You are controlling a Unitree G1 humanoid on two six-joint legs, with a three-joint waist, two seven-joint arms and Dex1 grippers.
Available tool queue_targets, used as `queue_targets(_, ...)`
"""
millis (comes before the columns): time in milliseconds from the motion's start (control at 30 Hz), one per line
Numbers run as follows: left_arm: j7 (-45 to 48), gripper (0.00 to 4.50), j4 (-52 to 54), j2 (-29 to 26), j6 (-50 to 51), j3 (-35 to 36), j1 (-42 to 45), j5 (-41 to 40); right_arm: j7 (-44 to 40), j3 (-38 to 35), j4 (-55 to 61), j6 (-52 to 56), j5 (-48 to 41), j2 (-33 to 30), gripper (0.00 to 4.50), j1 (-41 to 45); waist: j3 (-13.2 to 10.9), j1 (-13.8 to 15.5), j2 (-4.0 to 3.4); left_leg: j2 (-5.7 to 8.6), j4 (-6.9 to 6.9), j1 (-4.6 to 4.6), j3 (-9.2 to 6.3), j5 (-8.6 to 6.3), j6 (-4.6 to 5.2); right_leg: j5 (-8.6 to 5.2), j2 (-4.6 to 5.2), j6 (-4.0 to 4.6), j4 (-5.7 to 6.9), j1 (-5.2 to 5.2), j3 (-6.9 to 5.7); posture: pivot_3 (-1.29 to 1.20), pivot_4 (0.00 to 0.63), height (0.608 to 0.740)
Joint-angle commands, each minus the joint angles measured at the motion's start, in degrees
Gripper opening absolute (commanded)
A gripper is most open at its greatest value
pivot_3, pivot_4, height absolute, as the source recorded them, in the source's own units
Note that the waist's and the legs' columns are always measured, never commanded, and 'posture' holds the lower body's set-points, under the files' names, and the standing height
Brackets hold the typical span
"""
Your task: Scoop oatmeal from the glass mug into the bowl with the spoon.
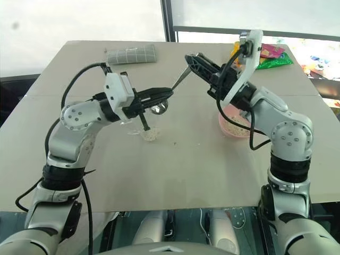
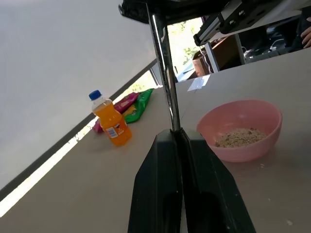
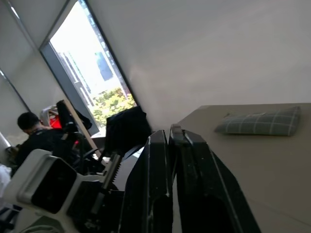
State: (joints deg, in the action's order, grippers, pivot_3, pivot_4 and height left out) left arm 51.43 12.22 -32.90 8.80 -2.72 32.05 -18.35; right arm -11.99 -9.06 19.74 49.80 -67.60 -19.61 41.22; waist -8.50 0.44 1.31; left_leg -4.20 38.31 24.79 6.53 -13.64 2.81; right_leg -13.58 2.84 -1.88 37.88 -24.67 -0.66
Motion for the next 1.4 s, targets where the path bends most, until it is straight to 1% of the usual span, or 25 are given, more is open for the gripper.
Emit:
queue_targets(33, 0.3, 0.00, 3.5, -1.2, 0.9, 2.1, -0.2, -1.8, 0.0, -1.2, 1.1, -1.6, 0.6, -0.3, 0.05, 0.0, 0.0, 0.0, -0.02, 0.00, 0.00, 0.00, 0.01, -0.03, 0.04, 0.00, 0.00, 0.00, 0.00, 0.00, 0.00, 0.00, 0.150, 0.740)
queue_targets(133, 0.0, 0.00, 3.9, -1.3, 1.0, 2.0, -0.6, -1.9, 0.0, -0.6, 1.1, -1.9, 1.1, 0.4, 0.05, -0.1, 0.0, -0.1, -0.02, 0.00, 0.00, -0.01, 0.00, -0.03, 0.06, 0.00, 0.00, 0.00, 0.02, 0.00, 0.01, 0.00, 0.150, 0.740)
queue_targets(233, -1.1, 0.92, 3.6, -1.0, 0.2, 2.2, -0.2, -1.1, 0.3, -0.7, 0.7, -2.1, 1.3, 0.9, 0.00, 0.2, 0.0, 0.0, -0.03, 0.00, 0.01, -0.01, 0.00, -0.03, 0.05, 0.00, 0.00, 0.00, 0.02, 0.01, 0.00, 0.00, 0.150, 0.740)
queue_targets(300, -1.9, 1.83, 3.8, -0.9, 0.1, 2.5, -0.1, -0.9, 0.7, -1.6, 0.2, -2.3, 1.1, 1.1, 0.00, 0.4, 0.0, 0.0, -0.03, 0.00, 0.00, -0.01, 0.01, 0.00, 0.00, 0.00, 0.00, 0.00, 0.01, 0.01, 0.01, 0.00, 0.150, 0.740)
queue_targets(333, -2.3, 2.16, 4.1, -0.8, 0.0, 2.6, -0.2, -0.8, 0.9, -1.9, 0.1, -2.4, 0.9, 1.2, 0.00, 0.4, 0.0, 0.0, -0.03, 0.01, 0.00, -0.01, 0.01, 0.02, -0.03, 0.00, 0.00, 0.00, 0.01, 0.00, 0.01, 0.00, 0.150, 0.740)
queue_targets(367, -4.1, 2.65, 5.0, 0.1, -0.2, 4.0, -0.7, -1.4, 1.9, -3.1, -0.6, -2.5, -0.1, 1.4, 0.00, 0.7, 0.0, 0.0, -0.03, 0.01, 0.00, -0.01, 0.00, 0.02, -0.03, 0.00, 0.00, 0.00, 0.01, 0.00, 0.01, 0.00, 0.150, 0.740)
queue_targets(500, -12.7, 2.65, 12.0, 4.2, 2.3, 8.7, -4.5, -4.1, 8.6, -8.3, -3.9, -3.3, -4.7, 2.4, 0.00, 2.0, 0.0, 0.0, -0.03, 0.00, 0.01, 0.00, 0.00, 0.02, -0.03, 0.01, 0.01, -0.01, 0.00, 0.01, 0.05, 0.00, 0.150, 0.740)
queue_targets(567, -18.1, 2.65, 15.9, 6.1, 4.4, 10.4, -7.0, -3.5, 12.8, -10.8, -5.5, -3.9, -6.7, 2.8, 0.00, 2.3, 0.0, -0.1, -0.03, -0.01, 0.00, -0.03, -0.05, 0.03, -0.05, 0.01, 0.02, -0.01, 0.01, 0.00, 0.11, 0.00, 0.150, 0.740)
queue_targets(700, -27.1, 2.65, 23.1, 9.2, 6.6, 12.1, -16.0, 1.4, 20.9, -15.7, -8.7, -4.7, -12.4, 2.6, 0.00, 1.9, 0.0, -0.3, -0.04, 0.00, 0.00, -0.04, -0.09, 0.03, -0.05, 0.01, 0.01, -0.02, 0.04, 0.00, 0.11, 0.00, 0.150, 0.740)
queue_targets(767, -29.8, 2.65, 26.6, 10.4, 5.6, 11.9, -22.8, 4.6, 25.1, -18.1, -10.4, -5.1, -14.7, 1.9, 0.00, 1.1, 0.0, -0.6, -0.05, -0.01, -0.01, -0.06, -0.08, 0.03, -0.05, 0.01, 0.01, -0.01, 0.04, 0.01, 0.13, 0.00, 0.150, 0.740)
queue_targets(833, -31.9, 2.65, 28.1, 11.5, 3.8, 12.6, -28.7, 7.3, 27.4, -19.5, -11.6, -5.4, -15.2, 1.0, 0.00, 0.2, 0.0, -1.0, -0.06, -0.01, -0.02, -0.06, -0.08, 0.03, -0.05, 0.01, 0.02, -0.01, 0.04, 0.01, 0.15, 0.00, 0.150, 0.740)
queue_targets(933, -35.4, 2.65, 28.1, 14.2, 1.3, 14.9, -36.8, 10.1, 28.9, -20.4, -12.4, -5.9, -13.7, -0.7, 0.00, -1.6, 0.0, -1.0, -0.07, -0.01, -0.02, -0.07, -0.06, -0.04, 0.07, 0.01, 0.03, -0.01, 0.04, 0.01, 0.15, 0.00, 0.150, 0.740)
queue_targets(1033, -37.1, 2.65, 26.8, 16.0, -0.8, 15.9, -41.4, 11.7, 29.3, -20.6, -12.0, -6.3, -13.7, -1.7, 0.00, -2.8, 0.0, -1.1, -0.13, -0.02, -0.02, -0.09, -0.07, -0.06, 0.10, 0.01, 0.02, 0.00, 0.05, 0.00, 0.15, 0.00, 0.150, 0.740)
queue_targets(1133, -36.1, 2.65, 23.7, 16.4, -3.3, 16.0, -44.8, 11.9, 29.7, -20.7, -11.4, -6.8, -13.8, -2.1, 0.00, -3.6, 0.0, -1.2, -0.21, -0.02, -0.01, -0.12, -0.11, -0.06, 0.11, 0.01, 0.02, 0.00, 0.05, 0.01, 0.18, 0.00, 0.150, 0.740)
queue_targets(1267, -34.8, 2.65, 19.2, 15.9, -5.2, 15.2, -45.2, 11.4, 30.0, -20.8, -10.9, -7.4, -13.7, -2.3, 0.00, -4.1, 0.0, -1.2, -0.24, -0.02, 0.00, -0.12, -0.13, -0.07, 0.12, 0.01, 0.02, 0.00, 0.05, 0.00, 0.19, 0.00, 0.150, 0.740)
queue_targets(1400, -35.0, 2.65, 12.8, 16.1, -7.2, 14.2, -42.9, 12.6, 29.8, -20.6, -10.1, -8.3, -13.4, -2.4, 0.00, -4.8, 0.0, -1.1, -0.24, -0.02, -0.01, -0.10, -0.14, -0.07, 0.12, 0.01, 0.02, 0.00, 0.03, 0.00, 0.19, 0.00, 0.150, 0.740)
